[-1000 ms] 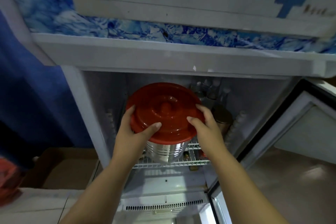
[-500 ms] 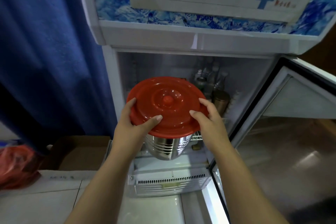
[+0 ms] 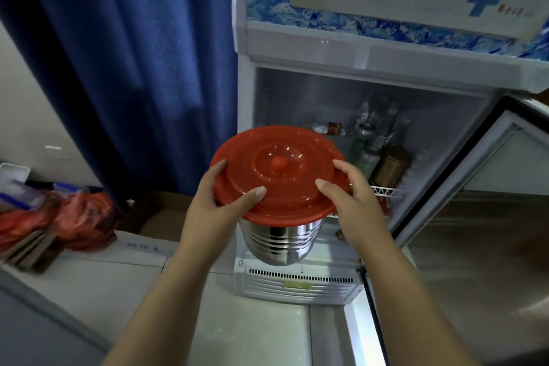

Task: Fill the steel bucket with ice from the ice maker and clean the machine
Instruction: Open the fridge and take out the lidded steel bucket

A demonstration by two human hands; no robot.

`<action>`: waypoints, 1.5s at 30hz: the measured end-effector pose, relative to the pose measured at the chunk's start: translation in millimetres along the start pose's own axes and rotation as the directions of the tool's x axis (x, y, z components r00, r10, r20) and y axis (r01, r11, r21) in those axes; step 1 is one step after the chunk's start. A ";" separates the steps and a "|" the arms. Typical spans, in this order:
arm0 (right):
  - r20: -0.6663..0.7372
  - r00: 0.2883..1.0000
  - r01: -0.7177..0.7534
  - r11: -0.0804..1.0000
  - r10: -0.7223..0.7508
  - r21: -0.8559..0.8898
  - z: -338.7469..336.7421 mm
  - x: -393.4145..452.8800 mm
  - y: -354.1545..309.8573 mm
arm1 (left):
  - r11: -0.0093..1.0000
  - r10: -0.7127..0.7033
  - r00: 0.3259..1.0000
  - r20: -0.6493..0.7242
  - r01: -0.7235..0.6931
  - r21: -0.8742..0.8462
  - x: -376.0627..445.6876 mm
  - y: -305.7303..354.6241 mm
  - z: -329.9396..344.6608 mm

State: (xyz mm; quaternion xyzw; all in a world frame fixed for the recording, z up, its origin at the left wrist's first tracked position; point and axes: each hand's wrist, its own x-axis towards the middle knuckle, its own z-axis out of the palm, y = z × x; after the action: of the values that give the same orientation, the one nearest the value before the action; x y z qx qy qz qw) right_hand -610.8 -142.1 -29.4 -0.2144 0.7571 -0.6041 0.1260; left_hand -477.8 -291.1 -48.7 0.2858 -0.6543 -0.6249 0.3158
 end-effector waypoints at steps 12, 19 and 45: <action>0.272 0.960 0.051 0.997 -0.065 0.057 21.4 -54.8 -5.7 | 0.999 0.023 0.967 -0.254 -0.031 -0.029 -94.3 8.1 -48.1; 0.419 0.899 0.110 0.992 -0.127 0.065 60.5 -87.5 -18.2 | 1.000 0.023 0.909 -0.416 -0.026 -0.002 -142.7 4.6 -98.3; 0.662 0.684 0.166 0.949 -0.306 0.268 322.2 -213.2 -117.8 | 0.984 0.158 0.675 -0.721 -0.046 0.172 -222.8 39.2 -373.6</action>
State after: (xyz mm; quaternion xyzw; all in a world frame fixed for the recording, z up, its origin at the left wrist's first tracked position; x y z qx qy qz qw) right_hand -258.8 -338.8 -6.6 -0.5088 0.5594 -0.5581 0.3416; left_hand -47.2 -355.7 -14.7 0.4956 -0.5307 -0.3927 0.5644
